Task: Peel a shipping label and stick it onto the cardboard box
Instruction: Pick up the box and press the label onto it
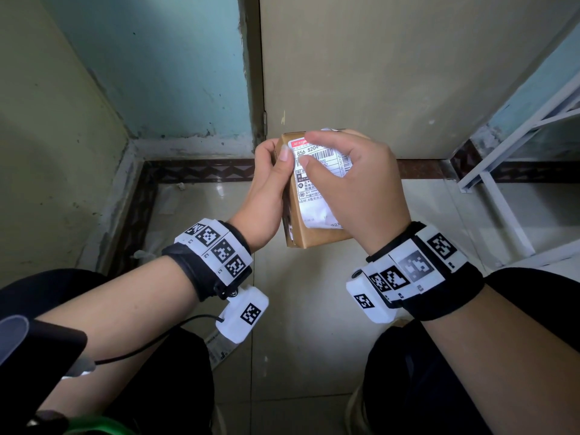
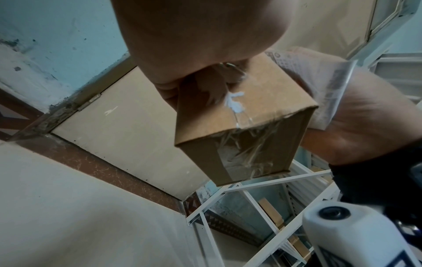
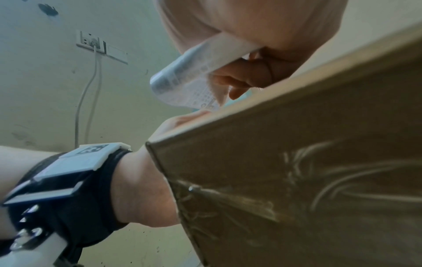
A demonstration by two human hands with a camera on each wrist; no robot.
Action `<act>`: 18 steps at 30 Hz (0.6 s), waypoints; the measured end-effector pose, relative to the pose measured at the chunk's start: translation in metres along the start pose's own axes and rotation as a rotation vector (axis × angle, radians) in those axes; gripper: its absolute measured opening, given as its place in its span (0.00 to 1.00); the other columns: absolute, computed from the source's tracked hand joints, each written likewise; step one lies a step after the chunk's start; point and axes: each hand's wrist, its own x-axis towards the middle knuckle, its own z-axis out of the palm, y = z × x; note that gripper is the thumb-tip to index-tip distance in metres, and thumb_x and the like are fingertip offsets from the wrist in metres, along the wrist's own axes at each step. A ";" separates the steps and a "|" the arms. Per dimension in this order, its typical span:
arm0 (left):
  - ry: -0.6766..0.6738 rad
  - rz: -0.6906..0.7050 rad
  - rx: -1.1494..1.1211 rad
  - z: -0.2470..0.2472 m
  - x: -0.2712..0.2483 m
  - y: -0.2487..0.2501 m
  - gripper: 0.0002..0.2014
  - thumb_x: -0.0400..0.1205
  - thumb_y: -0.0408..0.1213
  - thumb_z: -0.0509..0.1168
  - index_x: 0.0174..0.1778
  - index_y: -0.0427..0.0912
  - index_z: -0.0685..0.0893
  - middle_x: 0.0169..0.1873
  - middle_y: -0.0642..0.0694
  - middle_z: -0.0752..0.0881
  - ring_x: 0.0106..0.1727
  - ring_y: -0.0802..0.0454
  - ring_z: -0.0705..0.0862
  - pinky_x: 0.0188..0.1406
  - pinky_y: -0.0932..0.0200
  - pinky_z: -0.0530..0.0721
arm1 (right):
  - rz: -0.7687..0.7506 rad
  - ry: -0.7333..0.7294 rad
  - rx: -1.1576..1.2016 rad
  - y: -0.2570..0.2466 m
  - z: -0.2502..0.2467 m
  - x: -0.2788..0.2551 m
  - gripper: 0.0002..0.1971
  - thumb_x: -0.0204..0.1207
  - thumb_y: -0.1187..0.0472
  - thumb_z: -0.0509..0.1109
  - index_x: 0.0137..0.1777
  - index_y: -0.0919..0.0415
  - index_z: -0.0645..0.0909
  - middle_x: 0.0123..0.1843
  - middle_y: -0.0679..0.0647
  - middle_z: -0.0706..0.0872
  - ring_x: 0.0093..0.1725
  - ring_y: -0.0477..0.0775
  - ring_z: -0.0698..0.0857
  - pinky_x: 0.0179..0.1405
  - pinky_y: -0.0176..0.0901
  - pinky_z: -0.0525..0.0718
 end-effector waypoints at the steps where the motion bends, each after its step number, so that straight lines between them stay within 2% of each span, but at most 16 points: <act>1: 0.000 0.000 -0.001 0.000 0.000 0.000 0.21 0.90 0.51 0.56 0.72 0.41 0.68 0.63 0.47 0.82 0.55 0.65 0.89 0.56 0.65 0.88 | -0.006 0.004 -0.005 0.000 0.000 0.000 0.14 0.79 0.60 0.79 0.63 0.53 0.94 0.57 0.48 0.93 0.57 0.42 0.90 0.62 0.38 0.88; 7: -0.004 -0.007 -0.007 0.001 0.000 0.000 0.19 0.90 0.51 0.57 0.71 0.42 0.68 0.61 0.49 0.84 0.55 0.65 0.90 0.56 0.65 0.88 | -0.008 0.013 -0.004 0.001 0.000 0.000 0.14 0.79 0.60 0.80 0.63 0.54 0.94 0.57 0.48 0.93 0.58 0.43 0.91 0.62 0.40 0.88; 10: 0.013 -0.006 0.000 0.001 0.001 0.001 0.21 0.89 0.55 0.61 0.69 0.44 0.70 0.64 0.46 0.82 0.58 0.59 0.87 0.57 0.62 0.88 | -0.009 0.016 -0.011 0.001 0.001 0.000 0.14 0.78 0.60 0.80 0.63 0.54 0.94 0.57 0.48 0.93 0.59 0.43 0.91 0.63 0.37 0.87; 13: 0.033 -0.004 0.019 0.000 0.001 0.001 0.18 0.88 0.54 0.62 0.65 0.46 0.72 0.61 0.45 0.82 0.57 0.55 0.85 0.56 0.61 0.87 | -0.015 0.020 -0.015 0.002 0.001 0.000 0.14 0.78 0.60 0.80 0.63 0.55 0.94 0.57 0.48 0.93 0.59 0.42 0.90 0.63 0.34 0.86; 18: 0.029 0.001 0.065 -0.001 0.001 0.002 0.24 0.81 0.63 0.65 0.63 0.50 0.73 0.61 0.45 0.83 0.57 0.52 0.85 0.58 0.54 0.85 | -0.029 0.015 -0.035 0.003 0.001 0.000 0.14 0.78 0.60 0.80 0.63 0.55 0.94 0.59 0.49 0.94 0.60 0.43 0.90 0.63 0.33 0.86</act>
